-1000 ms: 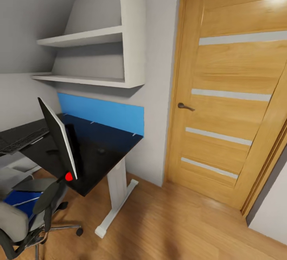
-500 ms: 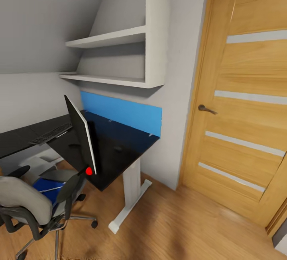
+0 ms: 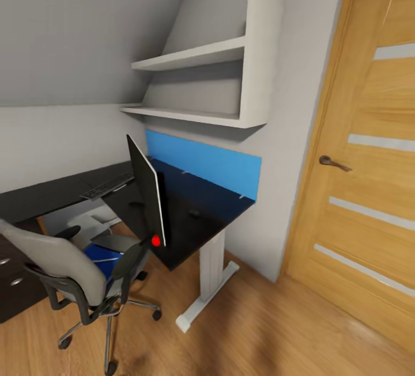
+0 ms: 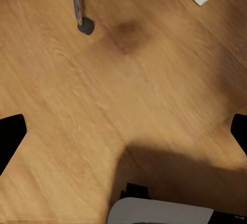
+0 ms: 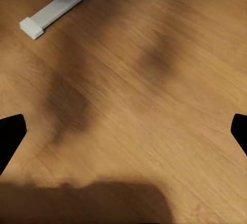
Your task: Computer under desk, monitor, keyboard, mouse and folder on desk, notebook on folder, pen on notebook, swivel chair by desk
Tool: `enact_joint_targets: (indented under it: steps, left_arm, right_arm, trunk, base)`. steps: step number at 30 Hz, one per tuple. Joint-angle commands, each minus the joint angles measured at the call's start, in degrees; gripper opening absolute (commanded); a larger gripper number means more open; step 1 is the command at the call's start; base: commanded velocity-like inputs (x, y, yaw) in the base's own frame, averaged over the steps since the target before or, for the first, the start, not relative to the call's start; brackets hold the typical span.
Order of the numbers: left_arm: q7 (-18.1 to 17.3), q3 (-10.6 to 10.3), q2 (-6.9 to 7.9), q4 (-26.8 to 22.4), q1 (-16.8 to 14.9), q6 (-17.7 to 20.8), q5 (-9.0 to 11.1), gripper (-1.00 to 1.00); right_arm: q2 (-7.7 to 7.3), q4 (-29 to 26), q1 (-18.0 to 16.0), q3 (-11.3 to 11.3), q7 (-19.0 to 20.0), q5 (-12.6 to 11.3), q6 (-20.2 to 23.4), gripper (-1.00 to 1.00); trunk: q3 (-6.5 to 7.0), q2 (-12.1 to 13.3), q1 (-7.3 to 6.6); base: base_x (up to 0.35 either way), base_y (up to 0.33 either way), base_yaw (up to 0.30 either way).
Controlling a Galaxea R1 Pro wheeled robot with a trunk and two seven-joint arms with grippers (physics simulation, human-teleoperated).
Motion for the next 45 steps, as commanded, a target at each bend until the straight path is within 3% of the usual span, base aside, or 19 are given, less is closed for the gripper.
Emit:
enact_joint_targets:
  steps: [1,10,35,45]
  left_arm:
    - [-0.03,0.01,-0.01,-0.04,0.0,-0.28,0.28,1.0]
    - [-0.06,-0.05,0.0,0.85,0.0,-3.92,0.23,1.0]
    - [-0.07,-0.08,0.0,0.94,0.01,-4.18,0.26,1.0]
    - [-0.07,-0.08,-0.02,0.94,0.0,-4.11,0.27,1.0]
  right_arm:
    - [0.01,0.03,-0.03,0.03,-0.04,-0.01,-0.17,1.0]
    - [0.17,0.12,-0.03,0.12,-0.28,0.06,-0.17,1.0]
    - [0.2,0.12,-0.03,0.13,-1.77,0.13,-0.17,1.0]
    - [0.19,0.12,-0.03,0.19,-1.72,0.18,-0.09,1.0]
  trunk:
    - [-0.06,-0.04,0.0]
    - [-0.06,-0.04,0.0]
    - [-0.06,-0.04,0.0]
    - [-0.06,-0.04,0.0]
  base:
    - [0.0,0.0,0.287]
    - [0.0,0.0,0.287]
    - [-0.003,-0.002,0.287]
    - [-0.128,-0.234,0.287]
